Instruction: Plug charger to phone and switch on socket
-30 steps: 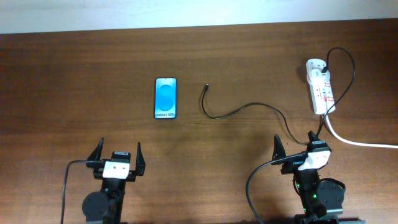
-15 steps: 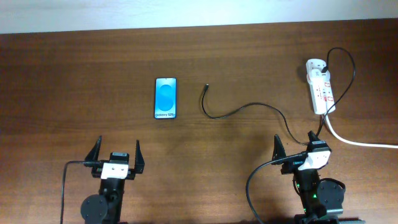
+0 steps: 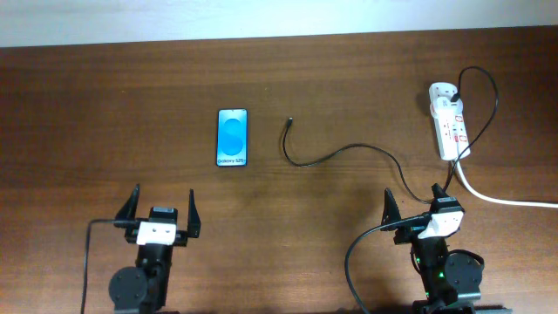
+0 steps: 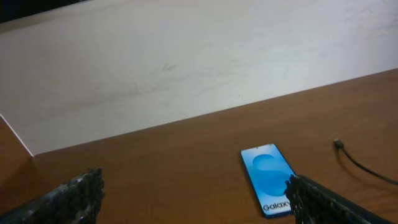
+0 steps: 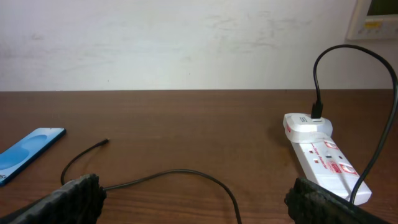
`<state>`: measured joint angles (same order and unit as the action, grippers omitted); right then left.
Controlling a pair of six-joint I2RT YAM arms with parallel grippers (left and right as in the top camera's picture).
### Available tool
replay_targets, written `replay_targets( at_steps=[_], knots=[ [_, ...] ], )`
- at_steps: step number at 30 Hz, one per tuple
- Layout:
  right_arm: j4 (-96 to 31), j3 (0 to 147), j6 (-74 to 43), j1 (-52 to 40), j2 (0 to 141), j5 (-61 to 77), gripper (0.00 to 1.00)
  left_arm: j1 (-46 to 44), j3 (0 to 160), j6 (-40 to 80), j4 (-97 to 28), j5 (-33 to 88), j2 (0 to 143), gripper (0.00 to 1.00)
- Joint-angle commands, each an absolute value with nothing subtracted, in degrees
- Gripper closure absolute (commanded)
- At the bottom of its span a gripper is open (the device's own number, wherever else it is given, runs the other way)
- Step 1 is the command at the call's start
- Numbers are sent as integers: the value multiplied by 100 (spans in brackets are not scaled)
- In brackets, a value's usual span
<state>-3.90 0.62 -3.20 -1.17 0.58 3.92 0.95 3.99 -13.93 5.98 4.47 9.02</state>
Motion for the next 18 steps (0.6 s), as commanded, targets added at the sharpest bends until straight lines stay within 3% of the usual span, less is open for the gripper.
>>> replay_targets(
  at_steps=[1, 11, 18],
  knots=[
    [-419, 32, -342, -154, 21, 423, 2, 130, 947, -1334, 858, 517, 1623, 1],
    [-419, 32, -342, -154, 21, 423, 2, 130, 2357, -1334, 1017, 1726, 4077, 1],
    [-416, 32, -342, -154, 21, 423, 2, 128, 4239, -1332, -572, 2792, 5822, 1]
  ],
)
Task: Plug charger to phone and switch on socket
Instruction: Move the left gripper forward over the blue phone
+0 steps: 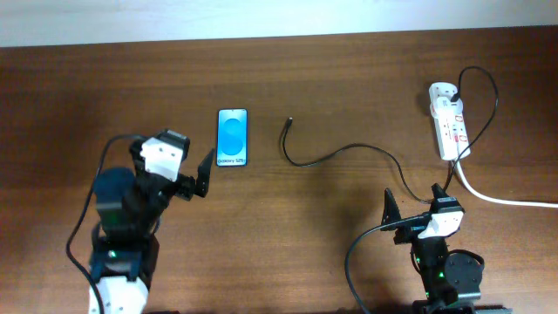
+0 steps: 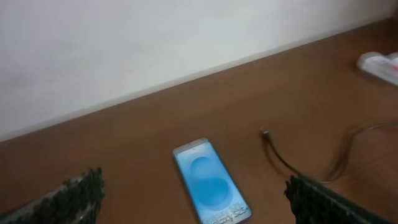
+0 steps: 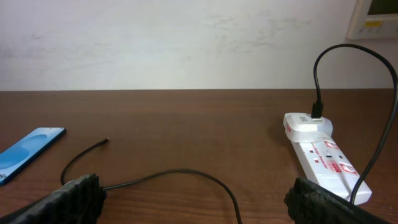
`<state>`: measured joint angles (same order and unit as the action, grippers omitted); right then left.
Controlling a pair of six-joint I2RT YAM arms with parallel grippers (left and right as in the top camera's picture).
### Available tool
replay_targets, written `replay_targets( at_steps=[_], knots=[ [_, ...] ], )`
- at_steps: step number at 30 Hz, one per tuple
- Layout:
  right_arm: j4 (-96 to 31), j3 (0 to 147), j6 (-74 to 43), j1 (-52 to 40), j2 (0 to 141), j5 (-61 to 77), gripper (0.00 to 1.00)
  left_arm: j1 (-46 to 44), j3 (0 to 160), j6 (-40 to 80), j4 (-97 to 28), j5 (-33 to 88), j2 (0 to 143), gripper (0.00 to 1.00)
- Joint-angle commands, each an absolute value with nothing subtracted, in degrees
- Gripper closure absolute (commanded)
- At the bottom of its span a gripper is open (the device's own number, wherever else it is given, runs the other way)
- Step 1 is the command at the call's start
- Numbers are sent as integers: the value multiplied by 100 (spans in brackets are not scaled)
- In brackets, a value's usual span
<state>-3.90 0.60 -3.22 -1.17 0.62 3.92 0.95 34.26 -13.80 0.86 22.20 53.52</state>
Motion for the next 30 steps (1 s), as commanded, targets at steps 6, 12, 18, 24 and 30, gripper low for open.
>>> replay_targets(
  at_steps=[6, 12, 18, 24, 30],
  knots=[
    [-419, 32, -342, -154, 21, 423, 2, 128, 4709, -1334, -1990, 2814, 5977, 1],
    [-416, 32, -342, -154, 21, 423, 2, 130, 4709, -1155, -2099, 2801, 5979, 1],
    [-416, 32, -342, -154, 47, 423, 2, 128, 5295, -534, -2014, 2287, 6420, 1],
    [-416, 32, -342, -154, 47, 423, 2, 113, 6978, -156, -3234, 2250, 7684, 1],
    [-416, 32, -342, -154, 47, 423, 2, -287, 8774, 89, -4458, 1358, 8919, 1]
  ],
)
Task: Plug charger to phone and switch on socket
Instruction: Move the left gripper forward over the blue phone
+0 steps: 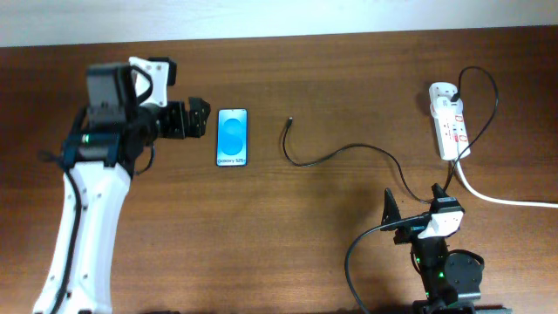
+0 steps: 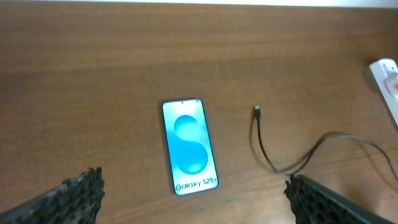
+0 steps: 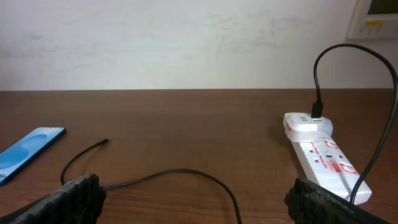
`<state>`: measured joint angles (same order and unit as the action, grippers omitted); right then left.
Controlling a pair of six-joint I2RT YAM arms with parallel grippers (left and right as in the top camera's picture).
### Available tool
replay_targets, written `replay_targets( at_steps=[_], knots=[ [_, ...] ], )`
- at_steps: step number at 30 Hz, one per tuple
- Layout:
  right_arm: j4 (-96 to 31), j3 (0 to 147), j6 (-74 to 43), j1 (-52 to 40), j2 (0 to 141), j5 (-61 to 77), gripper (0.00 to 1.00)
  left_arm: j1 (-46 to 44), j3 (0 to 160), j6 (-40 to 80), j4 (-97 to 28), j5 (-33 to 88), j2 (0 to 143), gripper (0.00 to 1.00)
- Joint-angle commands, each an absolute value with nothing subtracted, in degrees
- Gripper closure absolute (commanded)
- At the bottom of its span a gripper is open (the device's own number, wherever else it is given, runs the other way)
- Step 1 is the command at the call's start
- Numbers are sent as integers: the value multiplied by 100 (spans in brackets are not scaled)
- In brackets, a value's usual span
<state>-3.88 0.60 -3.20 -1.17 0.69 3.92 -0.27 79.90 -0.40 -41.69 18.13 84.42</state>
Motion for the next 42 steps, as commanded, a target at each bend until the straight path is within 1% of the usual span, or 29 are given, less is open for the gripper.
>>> replay_targets(
  at_steps=[1, 5, 9, 13, 16, 19, 22, 34, 42],
  knots=[
    [-416, 32, -342, -154, 47, 423, 2, -414, 9168, 91, -4716, 1223, 9172, 1],
    [-416, 32, -342, -154, 47, 423, 2, -871, 10951, 93, -5986, 379, 10346, 1],
    [-416, 32, -342, -154, 47, 423, 2, -950, 11942, 91, -6744, 357, 11194, 1],
    [-416, 32, -342, -154, 47, 423, 2, -976, 11994, 89, -6973, 397, 11734, 1],
    [-416, 32, -342, -154, 47, 423, 2, -985, 11994, 89, -6960, 1050, 12001, 1],
    [-416, 32, -342, -154, 47, 423, 1, -987, 11985, 99, -6818, 1291, 12232, 1],
    [-414, 32, -342, -154, 47, 423, 2, -987, 11983, 611, -6818, 1094, 12650, 1],
    [-416, 32, -342, -154, 47, 423, 2, -1280, 11902, 598, -6886, 333, 13513, 1],
    [-416, 32, -342, -154, 47, 423, 2, -1328, 11893, 602, -6720, 209, 13904, 1]
  ],
)
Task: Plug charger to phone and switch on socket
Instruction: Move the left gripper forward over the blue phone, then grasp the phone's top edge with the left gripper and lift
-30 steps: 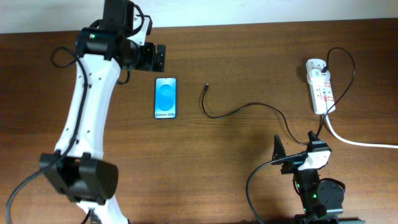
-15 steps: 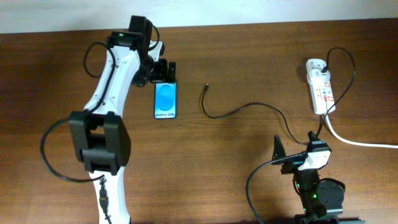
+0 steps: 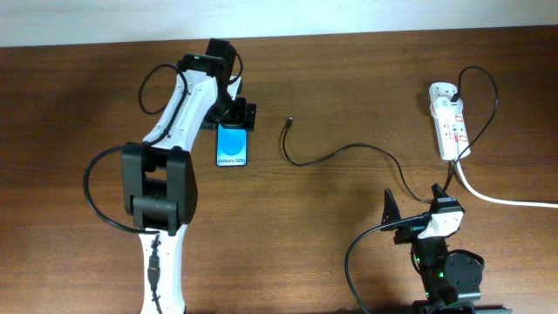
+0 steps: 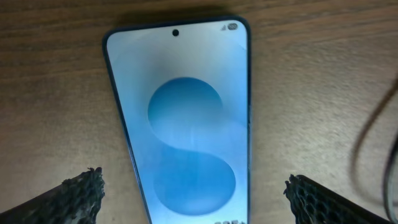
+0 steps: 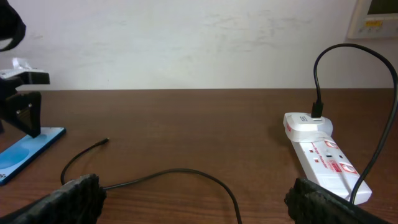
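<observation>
The phone point(image 3: 232, 148) lies face up on the table, its blue screen lit, and fills the left wrist view point(image 4: 186, 124). My left gripper point(image 3: 234, 120) is open right over the phone's far end, with one finger on each side of it point(image 4: 193, 202). The black charger cable point(image 3: 340, 153) lies loose, its free plug point(image 3: 287, 122) just right of the phone. It runs to the charger in the white power strip point(image 3: 448, 122). My right gripper point(image 3: 417, 212) stands open at the near edge, with only the cable point(image 5: 168, 177) in front of it.
The power strip's thick white lead point(image 3: 506, 199) leaves to the right. A white wall point(image 5: 186, 43) borders the table's far edge. Bare brown tabletop point(image 3: 349, 78) lies between the phone and the strip.
My left arm has reached further right and lower, from beside the phone's left to directly over its far end. Its camera is now close to the screen. The right arm has not moved.
Both arms were parked open at the near edge. The left arm then stood lifted near the phone's lower left, then higher at the phone's left, and now hovers open over the phone. Phone, cable and strip lie where they were.
</observation>
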`<state>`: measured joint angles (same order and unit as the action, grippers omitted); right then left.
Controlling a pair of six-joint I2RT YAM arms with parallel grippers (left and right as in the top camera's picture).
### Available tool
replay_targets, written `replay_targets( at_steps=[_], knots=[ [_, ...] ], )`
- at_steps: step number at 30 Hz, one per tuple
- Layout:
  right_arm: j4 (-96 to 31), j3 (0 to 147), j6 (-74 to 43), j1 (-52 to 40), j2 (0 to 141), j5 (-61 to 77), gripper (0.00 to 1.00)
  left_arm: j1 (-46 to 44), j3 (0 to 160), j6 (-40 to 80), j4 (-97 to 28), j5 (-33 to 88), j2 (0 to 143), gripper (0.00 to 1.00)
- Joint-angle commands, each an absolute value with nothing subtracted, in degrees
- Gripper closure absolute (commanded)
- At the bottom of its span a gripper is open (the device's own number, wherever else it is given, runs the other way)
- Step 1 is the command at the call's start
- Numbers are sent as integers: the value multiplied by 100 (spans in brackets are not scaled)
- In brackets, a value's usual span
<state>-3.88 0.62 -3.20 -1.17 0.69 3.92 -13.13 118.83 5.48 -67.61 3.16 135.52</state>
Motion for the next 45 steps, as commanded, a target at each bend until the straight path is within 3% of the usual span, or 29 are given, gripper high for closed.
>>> replay_targets(
  at_steps=[1, 13, 19, 22, 24, 25, 30, 35, 38, 40, 43, 45],
  knots=[
    [-416, 32, -342, -154, 47, 423, 2, -1352, 11893, 607, -6711, 209, 13983, 1],
    [-416, 32, -342, -154, 47, 423, 2, -1463, 11891, 1800, -6873, 211, 14271, 0],
    [-416, 32, -342, -154, 47, 423, 2, -1463, 11891, 1791, -6814, 97, 14271, 9],
    [-416, 32, -342, -154, 47, 423, 2, -1463, 11891, 1747, -6794, -47, 14271, 22],
    [-416, 32, -342, -154, 47, 423, 2, -1463, 11893, 1750, -6779, -45, 14271, 42],
    [-416, 32, -342, -154, 47, 423, 2, -1463, 11893, 1750, -6777, -45, 14271, 46],
    [-416, 32, -342, -154, 47, 423, 2, -1459, 12156, 1750, -6976, -43, 14271, 47],
    [-416, 32, -342, -154, 47, 423, 2, -1459, 13802, 1750, -8036, -45, 14271, 46],
    [-416, 32, -342, -154, 47, 423, 2, -1459, 14932, 1754, -8604, -43, 14271, 57],
    [-416, 32, -342, -154, 47, 423, 2, -1459, 15436, 1756, -8833, -16, 14271, 70],
    [-416, 32, -342, -154, 47, 423, 2, -1459, 15941, 2265, -9054, 128, 14271, 100],
    [-414, 32, -342, -154, 47, 423, 2, -1459, 16035, 2766, -9124, 130, 14271, 100]
  ],
)
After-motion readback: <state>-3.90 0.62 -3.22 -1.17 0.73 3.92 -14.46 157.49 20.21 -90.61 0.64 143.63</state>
